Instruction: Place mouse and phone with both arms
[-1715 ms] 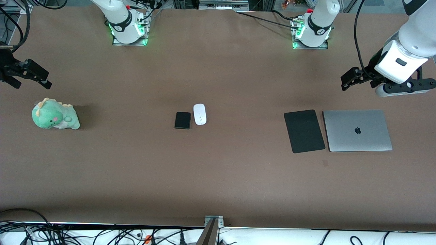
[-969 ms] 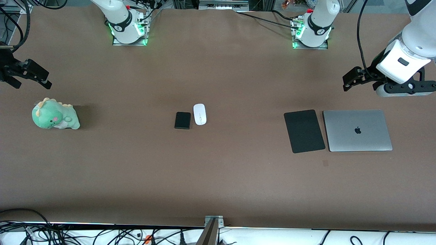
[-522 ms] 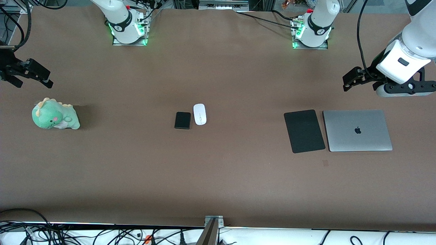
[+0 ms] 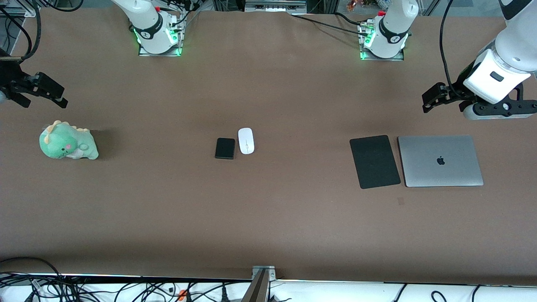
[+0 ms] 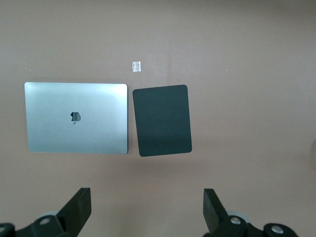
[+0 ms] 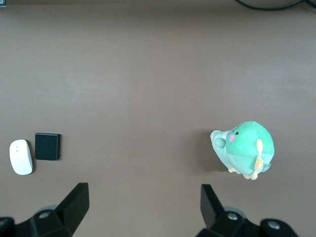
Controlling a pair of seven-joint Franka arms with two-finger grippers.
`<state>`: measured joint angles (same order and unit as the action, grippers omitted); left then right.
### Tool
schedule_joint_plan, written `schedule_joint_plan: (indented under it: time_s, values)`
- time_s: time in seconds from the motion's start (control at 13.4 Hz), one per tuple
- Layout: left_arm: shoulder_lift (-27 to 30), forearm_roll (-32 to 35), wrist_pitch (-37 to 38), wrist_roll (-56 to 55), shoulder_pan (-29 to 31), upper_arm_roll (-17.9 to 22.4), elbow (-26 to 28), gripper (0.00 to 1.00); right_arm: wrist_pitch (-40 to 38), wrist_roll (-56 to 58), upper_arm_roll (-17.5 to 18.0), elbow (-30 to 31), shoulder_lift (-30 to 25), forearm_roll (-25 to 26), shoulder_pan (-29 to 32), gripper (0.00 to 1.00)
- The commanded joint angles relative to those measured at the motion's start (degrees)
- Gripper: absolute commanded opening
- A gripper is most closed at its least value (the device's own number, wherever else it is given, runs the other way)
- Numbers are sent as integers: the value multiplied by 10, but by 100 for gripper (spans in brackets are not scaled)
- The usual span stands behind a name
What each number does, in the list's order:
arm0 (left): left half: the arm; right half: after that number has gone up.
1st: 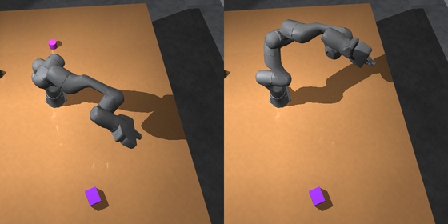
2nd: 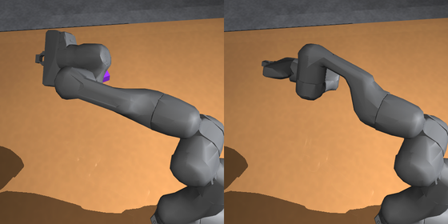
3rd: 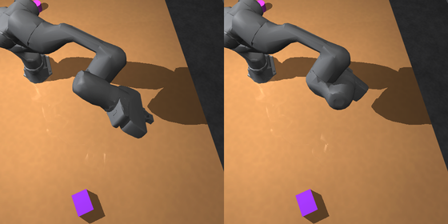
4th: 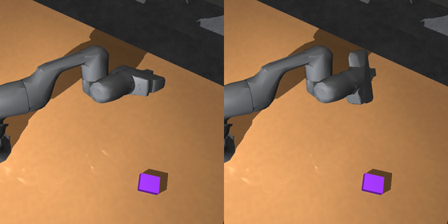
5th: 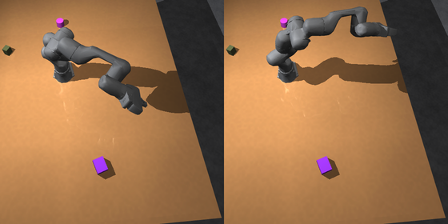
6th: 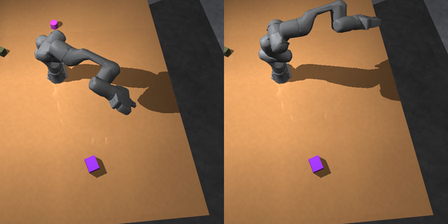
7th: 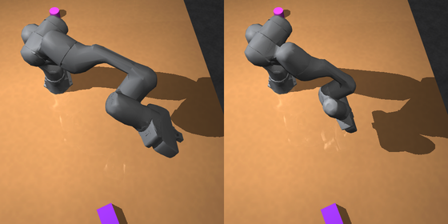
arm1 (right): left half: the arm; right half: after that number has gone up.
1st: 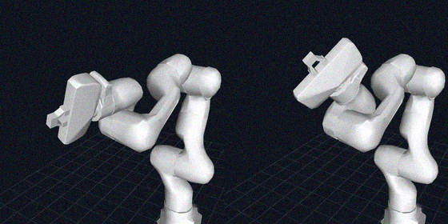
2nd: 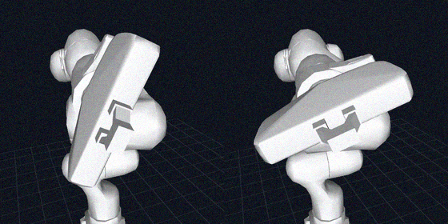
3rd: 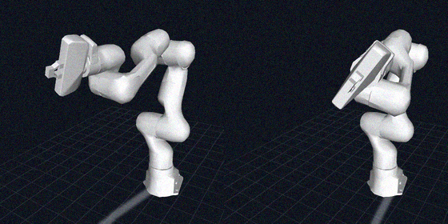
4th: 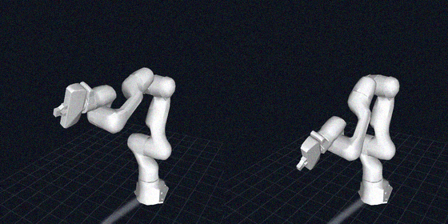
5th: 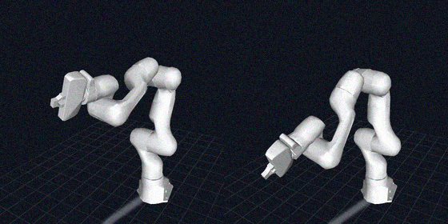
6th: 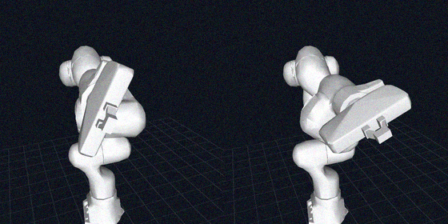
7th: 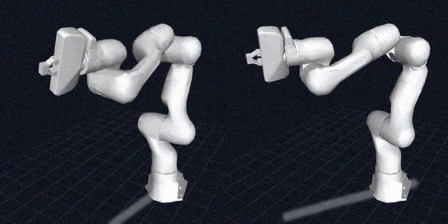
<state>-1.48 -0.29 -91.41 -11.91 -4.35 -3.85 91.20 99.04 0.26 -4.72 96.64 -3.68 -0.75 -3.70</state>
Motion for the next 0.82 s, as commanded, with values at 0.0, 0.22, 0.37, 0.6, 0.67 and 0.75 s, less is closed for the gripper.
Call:
schedule_joint_plan:
  time_s: [0.0,0.22,0.37,0.6,0.67,0.75]
  values:
    - [-8,-8,11,8,5,-1,-16,100,-9,-7,7,0,-4,6,4,100]
    - [-12,-9,12,8,5,-1,-22,100,-10,-7,7,0,-5,6,4,100]
    - [-12,-10,13,7,4,-1,-22,100,-9,-7,7,0,-4,6,4,100]
    - [-12,-11,13,7,4,-1,-17,100,-10,-7,8,0,-4,6,4,100]
    - [-12,-12,13,7,4,-3,-16,100,-10,-7,8,0,-4,6,3,100]
    - [-12,-14,14,7,4,-5,-13,100,-10,-7,8,0,-5,7,3,100]
